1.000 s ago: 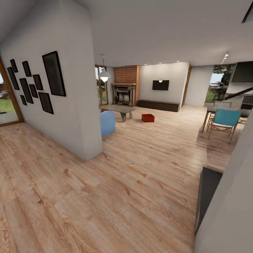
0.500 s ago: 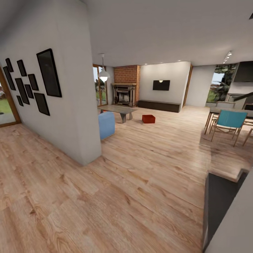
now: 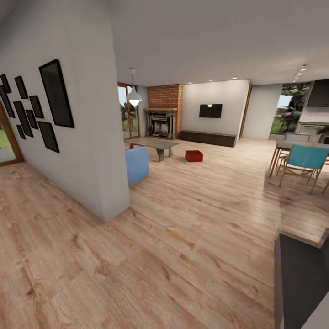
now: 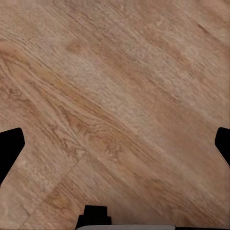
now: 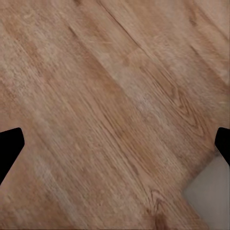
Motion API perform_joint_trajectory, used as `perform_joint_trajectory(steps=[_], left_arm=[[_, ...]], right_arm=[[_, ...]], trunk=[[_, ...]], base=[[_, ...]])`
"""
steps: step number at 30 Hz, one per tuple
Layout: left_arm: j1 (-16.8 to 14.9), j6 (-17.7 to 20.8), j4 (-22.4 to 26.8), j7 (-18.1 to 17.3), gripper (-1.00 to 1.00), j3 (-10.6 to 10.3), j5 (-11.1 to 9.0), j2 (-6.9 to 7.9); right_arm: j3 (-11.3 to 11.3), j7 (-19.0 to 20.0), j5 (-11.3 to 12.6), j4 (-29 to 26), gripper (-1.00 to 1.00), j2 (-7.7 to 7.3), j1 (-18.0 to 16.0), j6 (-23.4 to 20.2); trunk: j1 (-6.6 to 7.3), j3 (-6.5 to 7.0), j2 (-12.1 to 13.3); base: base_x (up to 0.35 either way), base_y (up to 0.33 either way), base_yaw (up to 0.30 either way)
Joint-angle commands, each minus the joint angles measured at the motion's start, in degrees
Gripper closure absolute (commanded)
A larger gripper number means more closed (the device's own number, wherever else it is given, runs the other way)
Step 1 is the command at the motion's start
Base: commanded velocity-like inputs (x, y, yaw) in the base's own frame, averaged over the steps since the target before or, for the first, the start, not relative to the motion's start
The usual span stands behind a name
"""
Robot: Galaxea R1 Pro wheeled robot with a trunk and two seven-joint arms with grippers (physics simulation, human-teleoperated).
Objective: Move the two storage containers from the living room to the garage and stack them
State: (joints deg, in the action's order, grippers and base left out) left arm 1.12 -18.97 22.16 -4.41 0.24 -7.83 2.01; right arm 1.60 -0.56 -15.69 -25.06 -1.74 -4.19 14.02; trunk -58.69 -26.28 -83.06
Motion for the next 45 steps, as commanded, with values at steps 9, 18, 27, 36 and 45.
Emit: perform_joint_trajectory(steps=[9,18,27,36,45], left_arm=[[0.02,-0.02,0.06,-0.5,-1.0,0.03,-0.6,0.01],[0.02,-0.02,0.02,-0.46,-1.0,0.03,-0.6,0.01],[0.02,-0.02,0.01,-0.44,-1.0,0.03,-0.6,0.01],[0.02,-0.02,0.0,-0.43,-1.0,0.03,-0.6,0.01],[0.02,-0.02,0.03,-0.46,-1.0,0.03,-0.6,0.01]], right_arm=[[0.15,-0.06,-0.13,0.01,-1.0,-0.06,-0.03,0.13],[0.23,-0.06,-0.13,0.01,-1.0,-0.06,-0.04,0.13],[0.24,-0.06,-0.13,0.01,-1.0,-0.05,-0.03,0.13],[0.23,-0.06,-0.12,0.02,-1.0,-0.05,-0.03,0.13],[0.22,-0.06,-0.13,0.01,-1.0,-0.05,-0.04,0.13]], trunk=[[-0.04,-0.05,-0.02],[-0.04,-0.05,-0.02],[-0.04,-0.05,-0.02],[-0.04,-0.05,-0.02],[-0.04,-0.05,-0.02]], base=[[0.329,0.0,0.0],[0.329,0.0,0.0],[0.329,0.0,0.0],[0.329,0.0,0.0],[0.329,0.0,0.0]])
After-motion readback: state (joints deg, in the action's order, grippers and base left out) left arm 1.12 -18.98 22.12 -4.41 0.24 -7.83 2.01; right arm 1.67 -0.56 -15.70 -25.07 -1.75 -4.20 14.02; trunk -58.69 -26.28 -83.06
